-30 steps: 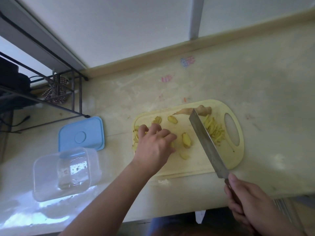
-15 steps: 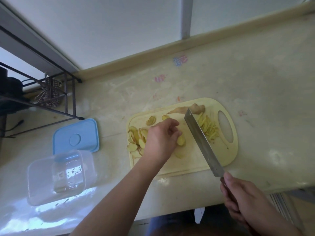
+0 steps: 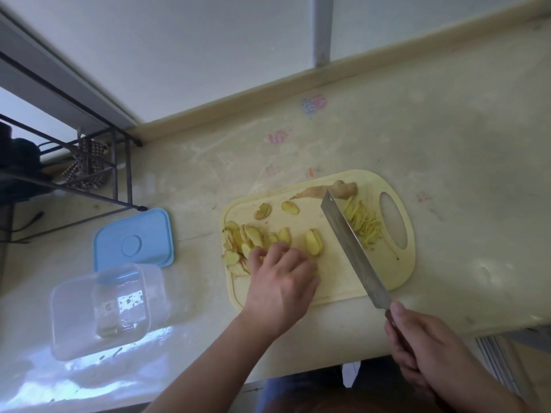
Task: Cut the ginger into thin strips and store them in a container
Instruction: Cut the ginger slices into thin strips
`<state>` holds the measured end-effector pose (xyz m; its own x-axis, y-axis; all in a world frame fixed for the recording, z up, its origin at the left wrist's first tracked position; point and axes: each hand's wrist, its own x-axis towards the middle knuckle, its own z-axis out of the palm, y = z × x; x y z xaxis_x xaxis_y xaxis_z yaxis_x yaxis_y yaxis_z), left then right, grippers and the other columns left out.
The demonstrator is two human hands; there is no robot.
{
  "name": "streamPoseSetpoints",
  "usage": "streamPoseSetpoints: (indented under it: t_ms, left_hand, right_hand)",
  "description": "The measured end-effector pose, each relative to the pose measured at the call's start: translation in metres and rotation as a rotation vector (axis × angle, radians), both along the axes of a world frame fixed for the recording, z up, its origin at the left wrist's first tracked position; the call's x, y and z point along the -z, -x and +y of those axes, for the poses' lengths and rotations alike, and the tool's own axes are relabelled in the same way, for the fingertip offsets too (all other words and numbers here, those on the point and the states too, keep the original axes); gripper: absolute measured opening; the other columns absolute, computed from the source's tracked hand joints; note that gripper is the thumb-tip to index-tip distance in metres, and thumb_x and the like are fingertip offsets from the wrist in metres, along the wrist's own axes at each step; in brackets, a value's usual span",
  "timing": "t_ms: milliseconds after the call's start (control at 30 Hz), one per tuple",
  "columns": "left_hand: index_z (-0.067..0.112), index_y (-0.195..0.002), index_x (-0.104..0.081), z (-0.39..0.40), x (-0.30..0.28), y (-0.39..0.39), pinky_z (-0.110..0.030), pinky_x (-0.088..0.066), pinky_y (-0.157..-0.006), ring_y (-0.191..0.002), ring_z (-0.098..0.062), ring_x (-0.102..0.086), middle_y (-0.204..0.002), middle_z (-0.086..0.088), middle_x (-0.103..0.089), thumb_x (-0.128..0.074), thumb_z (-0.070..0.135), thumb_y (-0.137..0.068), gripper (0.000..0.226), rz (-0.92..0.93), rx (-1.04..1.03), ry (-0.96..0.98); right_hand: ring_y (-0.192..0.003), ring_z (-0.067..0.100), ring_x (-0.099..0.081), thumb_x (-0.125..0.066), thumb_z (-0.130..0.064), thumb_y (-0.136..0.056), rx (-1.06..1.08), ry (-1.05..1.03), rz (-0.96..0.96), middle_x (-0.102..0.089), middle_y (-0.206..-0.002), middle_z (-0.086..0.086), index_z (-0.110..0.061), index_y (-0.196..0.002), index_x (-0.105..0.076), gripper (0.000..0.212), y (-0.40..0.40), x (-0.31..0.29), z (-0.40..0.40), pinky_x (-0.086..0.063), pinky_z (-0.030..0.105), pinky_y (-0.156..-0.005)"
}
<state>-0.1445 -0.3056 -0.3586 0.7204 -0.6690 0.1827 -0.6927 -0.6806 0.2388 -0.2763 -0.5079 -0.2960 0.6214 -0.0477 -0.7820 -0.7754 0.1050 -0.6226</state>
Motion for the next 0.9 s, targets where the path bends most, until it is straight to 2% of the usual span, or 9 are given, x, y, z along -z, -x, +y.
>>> streamPoseSetpoints:
  t_ms: [133, 200, 300, 467, 533, 700, 800, 867, 900]
  left_hand:
    - [0.024, -0.086, -0.069, -0.003, 0.0, -0.001, -0.04, -0.025, -0.083, -0.1, -0.026, -0.054, -0.091, 0.01, -0.065, -0.06, 0.033, -0.09, 0.013, 0.031, -0.019, -0.039]
    - [0.024, -0.089, -0.069, -0.003, 0.0, -0.002, -0.039, -0.024, -0.081, -0.098, -0.024, -0.05, -0.087, 0.011, -0.065, -0.067, 0.031, -0.086, 0.008, 0.045, -0.058, -0.079]
    - [0.023, -0.085, -0.069, -0.006, -0.004, -0.002, -0.04, -0.025, -0.079, -0.092, -0.025, -0.05, -0.082, 0.009, -0.062, -0.08, 0.029, -0.078, 0.015, 0.051, -0.113, -0.141]
    - [0.021, -0.081, -0.067, -0.012, -0.009, -0.002, -0.048, -0.041, -0.076, -0.091, -0.027, -0.047, -0.089, 0.003, -0.056, -0.08, 0.024, -0.076, 0.015, 0.06, -0.119, -0.25]
    - [0.021, -0.08, -0.067, -0.012, -0.012, -0.002, -0.048, -0.043, -0.075, -0.092, -0.027, -0.049, -0.089, 0.004, -0.058, -0.082, 0.024, -0.074, 0.017, 0.067, -0.135, -0.269]
    - [0.017, -0.077, -0.065, -0.003, -0.018, -0.019, -0.043, -0.029, -0.078, -0.096, -0.029, -0.045, -0.089, 0.001, -0.06, -0.081, 0.015, -0.07, 0.017, 0.012, -0.319, -0.293]
    - [0.015, -0.081, -0.068, -0.002, -0.02, -0.028, -0.043, -0.031, -0.077, -0.096, -0.031, -0.046, -0.094, -0.002, -0.061, -0.082, 0.013, -0.069, 0.019, 0.011, -0.347, -0.285]
    - [0.016, -0.084, -0.07, -0.007, -0.019, -0.024, -0.044, -0.031, -0.079, -0.098, -0.031, -0.049, -0.096, -0.002, -0.063, -0.082, 0.019, -0.074, 0.016, -0.001, -0.271, -0.258]
    - [0.016, -0.083, -0.069, -0.011, -0.017, -0.021, -0.044, -0.029, -0.08, -0.098, -0.031, -0.049, -0.094, -0.001, -0.063, -0.081, 0.02, -0.076, 0.014, -0.017, -0.224, -0.252]
  right_hand:
    - [-0.038, 0.014, -0.027, -0.061, -0.104, -0.034, 0.015, -0.01, 0.003, -0.031, -0.055, 0.008, -0.014, -0.065, -0.048, 0.095, 0.0, 0.001, -0.001, -0.024, 0.02, -0.039]
    - [-0.038, 0.015, -0.027, -0.062, -0.103, -0.034, 0.012, -0.018, 0.009, -0.031, -0.056, 0.009, -0.014, -0.064, -0.048, 0.095, -0.001, 0.001, -0.001, -0.024, 0.02, -0.039]
    - [-0.039, 0.015, -0.027, -0.063, -0.103, -0.033, 0.02, -0.025, 0.005, -0.031, -0.055, 0.008, -0.015, -0.064, -0.048, 0.094, -0.001, 0.001, -0.001, -0.025, 0.02, -0.038]
    - [-0.038, 0.014, -0.027, -0.065, -0.102, -0.032, 0.038, -0.035, 0.012, -0.032, -0.053, 0.007, -0.015, -0.063, -0.049, 0.094, -0.001, 0.002, 0.0, -0.025, 0.018, -0.037]
    - [-0.038, 0.014, -0.026, -0.064, -0.103, -0.033, 0.036, -0.033, 0.012, -0.032, -0.053, 0.007, -0.017, -0.061, -0.049, 0.091, -0.002, 0.001, 0.001, -0.025, 0.019, -0.038]
    - [-0.04, 0.014, -0.025, -0.062, -0.102, -0.036, 0.037, -0.022, 0.015, -0.029, -0.054, 0.007, -0.02, -0.057, -0.049, 0.086, -0.004, -0.004, 0.002, -0.024, 0.02, -0.038]
    - [-0.04, 0.015, -0.027, -0.06, -0.093, -0.054, 0.022, -0.004, 0.031, -0.032, -0.054, 0.006, -0.013, -0.066, -0.048, 0.081, -0.004, -0.005, 0.003, -0.024, 0.022, -0.04]
    - [-0.039, 0.016, -0.028, -0.051, -0.082, -0.074, 0.012, -0.007, 0.034, -0.033, -0.054, 0.008, -0.008, -0.069, -0.046, 0.074, -0.003, -0.005, 0.002, -0.025, 0.023, -0.04]
    - [-0.038, 0.016, -0.028, -0.049, -0.081, -0.076, 0.013, -0.005, 0.032, -0.032, -0.054, 0.009, -0.008, -0.068, -0.045, 0.073, -0.003, -0.005, 0.003, -0.025, 0.024, -0.039]
